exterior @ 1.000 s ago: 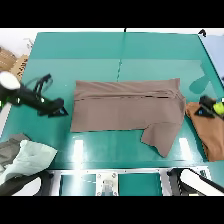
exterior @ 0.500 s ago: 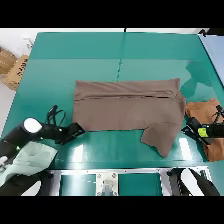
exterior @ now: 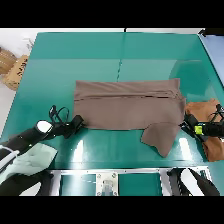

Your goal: Fold the shirts.

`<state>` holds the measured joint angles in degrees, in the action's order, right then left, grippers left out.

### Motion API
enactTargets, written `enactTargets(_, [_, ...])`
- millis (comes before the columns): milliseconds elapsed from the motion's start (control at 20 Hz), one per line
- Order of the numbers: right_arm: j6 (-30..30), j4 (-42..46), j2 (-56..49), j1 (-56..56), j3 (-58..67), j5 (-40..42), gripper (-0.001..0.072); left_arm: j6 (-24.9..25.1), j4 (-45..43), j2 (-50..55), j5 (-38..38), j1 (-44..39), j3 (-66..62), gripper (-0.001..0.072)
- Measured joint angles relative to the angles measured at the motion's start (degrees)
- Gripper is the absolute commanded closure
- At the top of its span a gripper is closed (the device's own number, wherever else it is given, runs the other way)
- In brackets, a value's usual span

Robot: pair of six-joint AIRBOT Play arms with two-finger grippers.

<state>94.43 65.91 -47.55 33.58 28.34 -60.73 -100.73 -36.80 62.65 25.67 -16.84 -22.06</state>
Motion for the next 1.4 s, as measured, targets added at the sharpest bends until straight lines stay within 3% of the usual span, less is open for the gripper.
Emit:
enactTargets(50, [-0.1,-0.1,-0.2,-0.2,0.0,0.2,0.0374,1.4,0.0,0.7,-0.4,0.1,-1.2,0.0687])
enactTargets(250, [-0.3,1.3,-0.5,-0.6,0.0,-1.9,0.0370,6.7,-2.2,1.5,5.7,4.4,-5.8,0.0686])
enactTargets(350, [-0.3,1.9,-0.5,-0.6,0.1,-4.0,0.0271,8.9,-4.4,1.6,9.8,7.8,-7.3,0.0686])
enactTargets(700, [-0.7,2.2,-0.5,-0.6,-3.2,-10.1,0.0272,15.3,-7.0,1.7,16.7,13.1,-8.7,0.0686])
enactTargets(1000, [-5.4,-8.2,-0.4,-0.6,-12.2,-4.6,0.0299,17.3,-7.3,1.7,17.9,13.6,-8.8,0.0686])
enactTargets(1050, [-6.8,-10.1,-0.4,-0.6,-13.0,-3.1,0.0367,17.5,-7.3,1.7,18.2,13.6,-8.8,0.0686])
enactTargets(1200, [-11.0,-13.8,-0.7,-0.6,-13.9,0.7,0.0693,18.1,-7.4,1.7,19.4,13.7,-8.9,0.0686])
enactTargets(1400, [-13.3,-16.2,-0.4,-0.6,-10.7,-2.0,0.0692,18.3,-11.7,1.6,24.0,13.7,-11.5,0.0687])
